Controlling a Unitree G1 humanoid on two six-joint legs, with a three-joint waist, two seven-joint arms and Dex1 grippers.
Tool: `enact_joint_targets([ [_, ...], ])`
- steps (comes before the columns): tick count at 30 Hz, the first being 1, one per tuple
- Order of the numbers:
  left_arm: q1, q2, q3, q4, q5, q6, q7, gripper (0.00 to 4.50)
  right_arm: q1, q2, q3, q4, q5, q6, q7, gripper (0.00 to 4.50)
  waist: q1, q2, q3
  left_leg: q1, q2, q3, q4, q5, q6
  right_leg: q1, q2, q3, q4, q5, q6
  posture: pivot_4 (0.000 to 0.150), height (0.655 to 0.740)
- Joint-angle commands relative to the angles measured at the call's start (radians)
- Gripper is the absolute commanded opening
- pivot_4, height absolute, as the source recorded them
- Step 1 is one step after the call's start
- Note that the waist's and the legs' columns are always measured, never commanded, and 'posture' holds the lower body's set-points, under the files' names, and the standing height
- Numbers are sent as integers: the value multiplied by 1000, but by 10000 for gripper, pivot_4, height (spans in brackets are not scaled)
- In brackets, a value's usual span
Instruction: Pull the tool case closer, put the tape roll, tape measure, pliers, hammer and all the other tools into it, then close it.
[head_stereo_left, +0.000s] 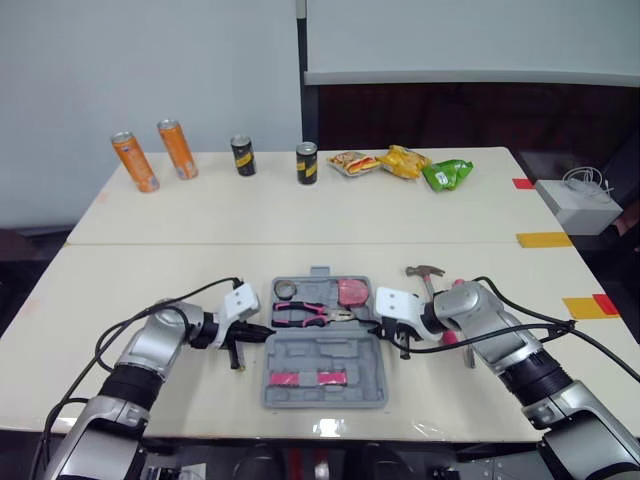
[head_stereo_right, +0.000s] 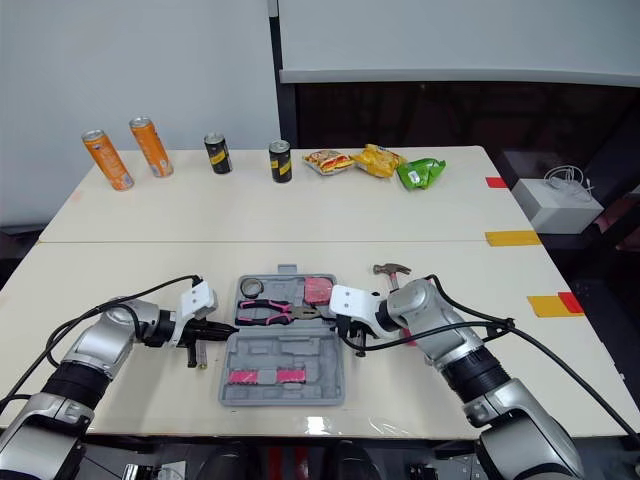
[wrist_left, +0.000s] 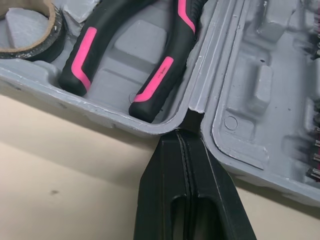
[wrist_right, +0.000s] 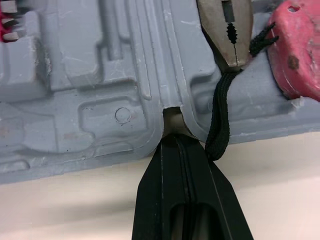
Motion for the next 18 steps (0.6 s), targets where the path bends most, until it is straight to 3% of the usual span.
enact_joint_targets([
  [1,-56,-37,-13,44,8,-55,-5,0,-37,42,-2,46,-4,-44,-15,155,0,0,0,0,0,0,0,0,0,0,0,0,0,0,0,1500,7400],
  [13,-91,-76,-10,99,34,-87,-32,0,-45,63,-18,108,-27,-80,-18,155,1,0,0,0,0,0,0,0,0,0,0,0,0,0,0,1500,7400],
  [18,-43,-76,-26,-11,12,-37,-73,0,-15,47,-13,47,-22,-50,26,155,2,0,0,0,0,0,0,0,0,0,0,0,-1,0,0,1500,7400],
])
